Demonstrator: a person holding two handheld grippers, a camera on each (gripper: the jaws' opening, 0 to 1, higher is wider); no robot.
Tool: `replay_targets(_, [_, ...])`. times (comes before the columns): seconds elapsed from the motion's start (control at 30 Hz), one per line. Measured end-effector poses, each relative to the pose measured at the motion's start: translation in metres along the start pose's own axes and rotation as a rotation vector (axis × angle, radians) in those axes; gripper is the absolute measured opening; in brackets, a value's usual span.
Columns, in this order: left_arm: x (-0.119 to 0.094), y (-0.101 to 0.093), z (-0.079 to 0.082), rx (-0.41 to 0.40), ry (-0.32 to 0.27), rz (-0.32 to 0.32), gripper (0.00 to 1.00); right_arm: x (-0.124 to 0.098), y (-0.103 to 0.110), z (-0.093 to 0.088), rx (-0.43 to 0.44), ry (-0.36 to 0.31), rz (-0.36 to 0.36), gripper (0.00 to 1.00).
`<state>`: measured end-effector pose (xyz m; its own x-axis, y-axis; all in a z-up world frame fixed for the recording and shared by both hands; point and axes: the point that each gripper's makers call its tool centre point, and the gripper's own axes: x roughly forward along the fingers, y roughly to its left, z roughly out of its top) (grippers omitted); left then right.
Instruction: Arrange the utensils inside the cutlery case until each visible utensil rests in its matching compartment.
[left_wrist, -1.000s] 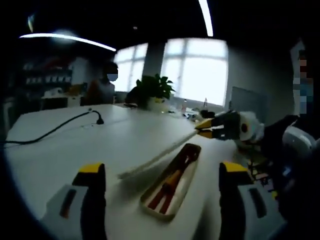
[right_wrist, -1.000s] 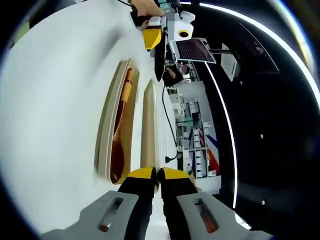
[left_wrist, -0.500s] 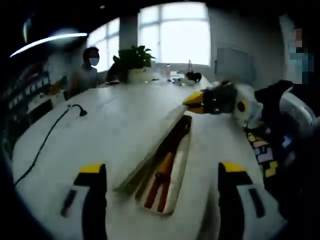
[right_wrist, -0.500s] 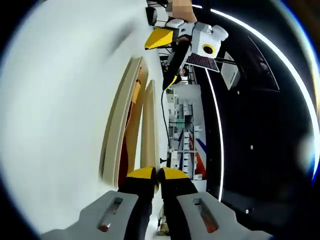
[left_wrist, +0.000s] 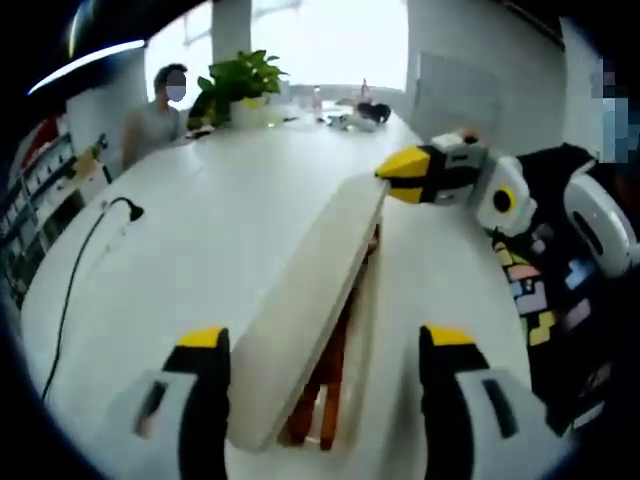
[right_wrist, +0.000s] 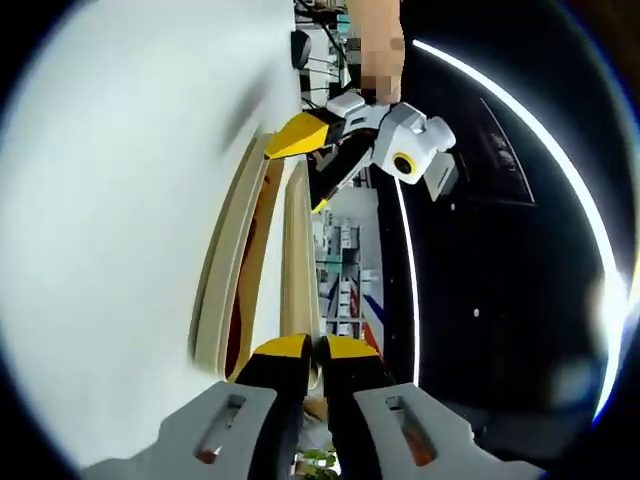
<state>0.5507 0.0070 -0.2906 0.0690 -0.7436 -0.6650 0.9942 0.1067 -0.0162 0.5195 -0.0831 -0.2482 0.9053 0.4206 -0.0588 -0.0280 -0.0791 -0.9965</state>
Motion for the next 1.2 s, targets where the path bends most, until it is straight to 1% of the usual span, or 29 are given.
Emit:
replay_targets(0.1, [0.003,-0.002,-0.002,0.003,0.025,-0.011,0.78,-0.003,0.001,0.003,-0.030,-0.019,-0.008,0.03])
replay_targets(0.2, [0.005,-0.003,-0.004,0.010,0.036,-0.015,0.78,-0.005,0.004,0.005,-0.053,-0.034,-0.016,0.03])
replay_targets(0.3, [0.006,-0.003,-0.004,0.010,0.042,-0.018,0.76,-0.006,0.006,0.006,-0.064,-0.044,-0.015,0.03])
replay_targets(0.4, [0.008,-0.004,-0.004,0.014,0.050,-0.019,0.75,-0.006,0.009,0.007,-0.056,-0.052,-0.001,0.03])
replay_targets(0.47, [0.009,-0.005,-0.004,0.014,0.050,-0.026,0.73,-0.006,0.009,0.009,-0.076,-0.062,-0.010,0.03])
replay_targets(0.5, [0.009,-0.005,-0.004,0.010,0.052,-0.027,0.73,-0.005,0.010,0.009,-0.086,-0.062,-0.003,0.03])
replay_targets(0.53, [0.009,-0.005,-0.005,0.006,0.055,-0.027,0.72,-0.005,0.013,0.009,-0.088,-0.062,0.007,0.04])
replay_targets(0.63, [0.010,-0.006,-0.006,0.003,0.053,-0.031,0.69,-0.006,0.014,0.009,-0.081,-0.072,0.007,0.04])
replay_targets(0.7, [0.011,-0.007,-0.008,0.000,0.056,-0.039,0.67,-0.008,0.015,0.010,-0.115,-0.079,0.004,0.04])
replay_targets(0.8, [0.011,-0.008,-0.009,0.016,0.061,-0.036,0.67,-0.010,0.018,0.011,-0.126,-0.094,0.011,0.04])
replay_targets(0.93, [0.010,-0.010,-0.004,0.018,0.037,-0.040,0.62,-0.012,0.022,0.010,-0.110,-0.108,0.027,0.05])
replay_targets(1.1, [0.009,-0.010,-0.005,0.026,0.030,-0.031,0.61,-0.016,0.025,0.006,-0.085,-0.122,0.045,0.11])
replay_targets(1.13, [0.009,-0.010,-0.005,0.028,0.029,-0.030,0.60,-0.017,0.029,0.005,-0.068,-0.127,0.062,0.11])
replay_targets(1.2, [0.008,-0.009,-0.006,0.031,0.026,-0.028,0.59,-0.019,0.036,0.003,-0.003,-0.141,0.099,0.12])
